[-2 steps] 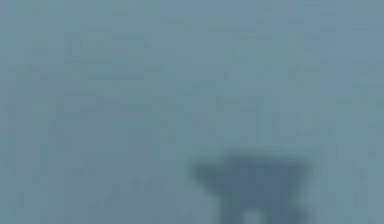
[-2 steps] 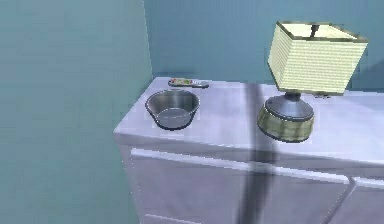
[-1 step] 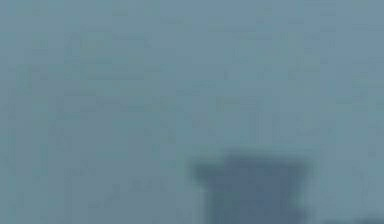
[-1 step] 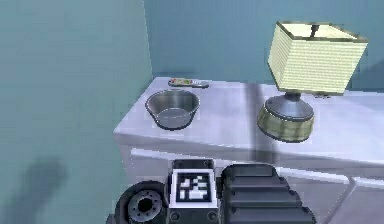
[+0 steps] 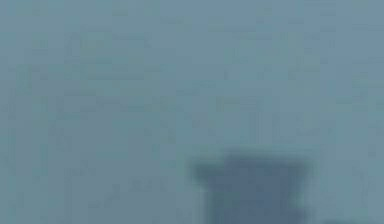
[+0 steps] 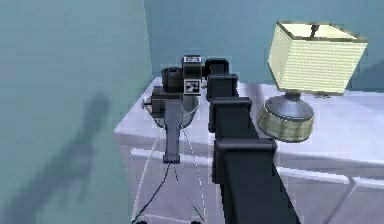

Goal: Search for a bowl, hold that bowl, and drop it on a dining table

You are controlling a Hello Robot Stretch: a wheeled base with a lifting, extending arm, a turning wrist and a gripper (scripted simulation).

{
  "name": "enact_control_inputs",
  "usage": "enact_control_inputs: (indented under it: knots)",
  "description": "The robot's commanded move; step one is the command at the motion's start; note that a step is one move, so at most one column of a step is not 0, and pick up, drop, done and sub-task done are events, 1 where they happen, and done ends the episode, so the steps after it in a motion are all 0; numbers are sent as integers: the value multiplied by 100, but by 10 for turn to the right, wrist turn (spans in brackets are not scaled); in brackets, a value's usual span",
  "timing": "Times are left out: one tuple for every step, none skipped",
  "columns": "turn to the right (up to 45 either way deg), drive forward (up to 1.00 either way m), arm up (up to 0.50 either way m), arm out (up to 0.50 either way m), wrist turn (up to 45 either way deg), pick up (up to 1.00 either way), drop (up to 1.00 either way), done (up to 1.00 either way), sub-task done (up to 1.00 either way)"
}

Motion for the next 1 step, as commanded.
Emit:
enact_control_inputs:
  knots:
    - [0,0,0,0,450,0,0,0,0]
